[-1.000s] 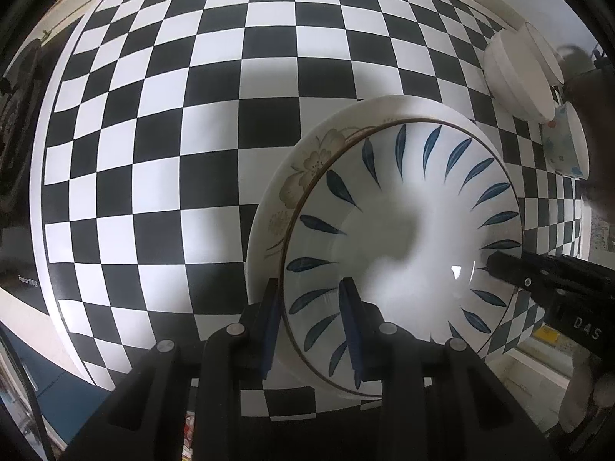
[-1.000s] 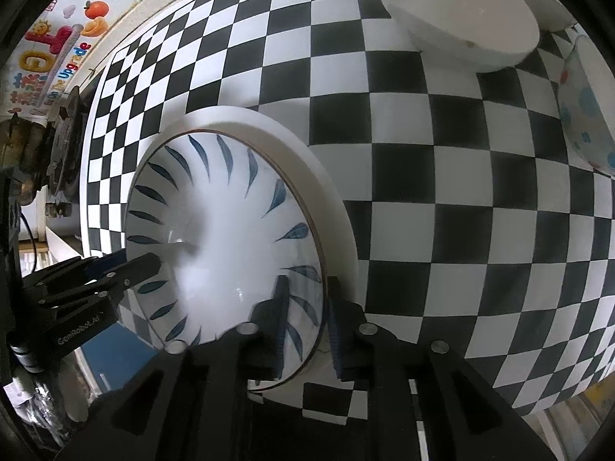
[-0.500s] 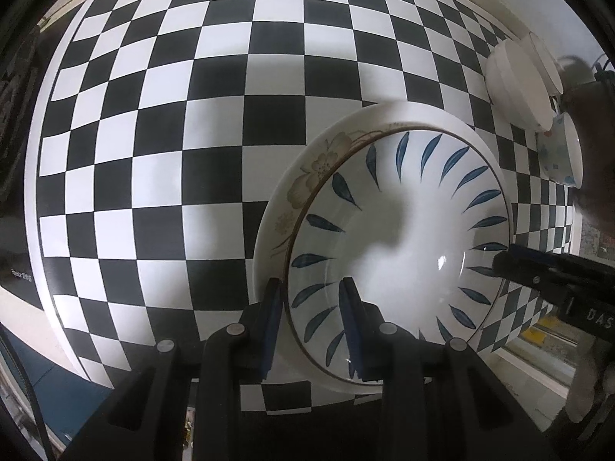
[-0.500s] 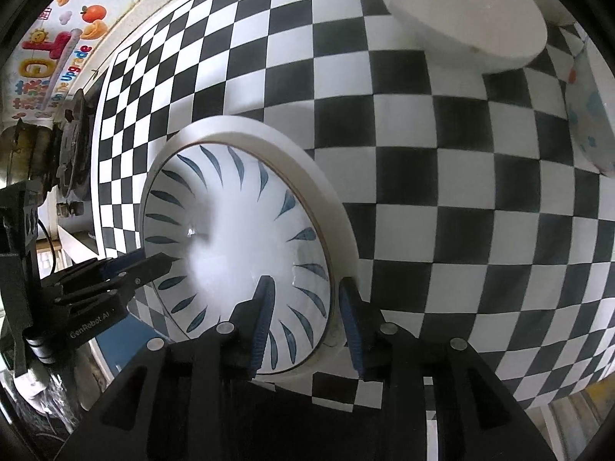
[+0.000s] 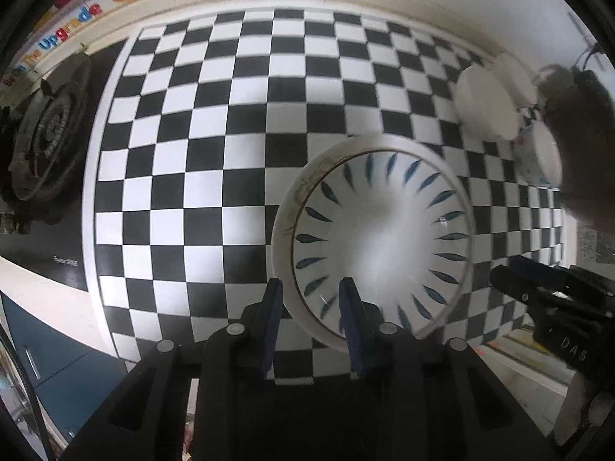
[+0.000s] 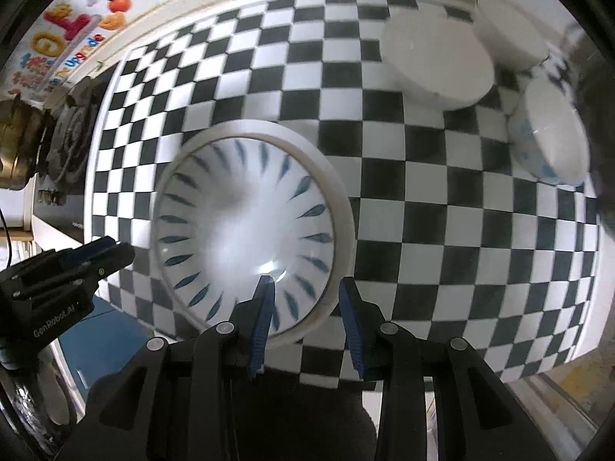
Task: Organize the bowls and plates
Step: 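Lower the black-striped plate onto the flowered plates and open both grippers, then raise both grippers away from the plate stack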
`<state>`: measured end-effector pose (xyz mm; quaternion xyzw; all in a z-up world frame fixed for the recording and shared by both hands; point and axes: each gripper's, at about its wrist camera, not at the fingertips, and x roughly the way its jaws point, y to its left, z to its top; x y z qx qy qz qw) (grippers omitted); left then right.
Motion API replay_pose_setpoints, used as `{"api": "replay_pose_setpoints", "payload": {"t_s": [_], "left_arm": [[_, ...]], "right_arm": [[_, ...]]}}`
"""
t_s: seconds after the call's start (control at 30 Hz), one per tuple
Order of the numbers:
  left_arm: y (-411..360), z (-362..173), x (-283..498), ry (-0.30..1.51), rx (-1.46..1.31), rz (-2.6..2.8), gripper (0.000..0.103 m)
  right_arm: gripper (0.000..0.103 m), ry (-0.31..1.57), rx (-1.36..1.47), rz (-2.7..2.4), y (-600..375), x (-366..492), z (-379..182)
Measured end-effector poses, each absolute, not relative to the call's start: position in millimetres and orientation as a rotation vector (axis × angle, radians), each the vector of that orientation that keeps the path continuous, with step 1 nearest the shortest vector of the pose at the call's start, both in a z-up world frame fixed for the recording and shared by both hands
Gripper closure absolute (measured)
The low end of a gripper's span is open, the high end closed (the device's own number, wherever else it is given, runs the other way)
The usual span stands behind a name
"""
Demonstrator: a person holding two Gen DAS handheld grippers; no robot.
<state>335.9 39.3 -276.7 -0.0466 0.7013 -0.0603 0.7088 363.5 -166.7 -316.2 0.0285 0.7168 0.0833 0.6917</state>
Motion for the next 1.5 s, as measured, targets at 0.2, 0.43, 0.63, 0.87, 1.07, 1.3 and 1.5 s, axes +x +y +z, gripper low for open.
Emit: {"api": "replay_pose_setpoints", "payload": {"t_s": [0.2, 0.43, 0.63, 0.87, 1.07, 1.3, 1.5], "left_arm": [[42, -231, 323, 1.514, -0.099, -0.179, 0.075], [35, -192, 307, 1.463, -0.076, -0.223, 0.075], [40, -164, 298, 1.411, -0.061, -0.231, 0.075], [49, -153, 292, 1.369, -0.066, -0.24, 0.075], [54, -159, 304, 1.349, -0.151, -0.284, 0.072], [39, -167, 347, 1.286, -0.189, -0.269, 0.072], [-4, -193, 404, 1.314, -0.223, -0.268, 0.072]], "right_arm": [[0.063, 1.528, 0.069, 0.194, -160, 342, -258], [0.062, 1.458, 0.104, 0.197, -154, 322, -203], [0.062, 1.445, 0.107, 0.188, -151, 304, -180], [0.057, 1.411, 0.121, 0.175, -147, 290, -162], [0.029, 1.387, 0.207, 0.193, -148, 288, -166], [0.021, 1.261, 0.237, 0.148, -180, 304, -173], [0.022, 1.258, 0.339, 0.067, -255, 367, -197]]}}
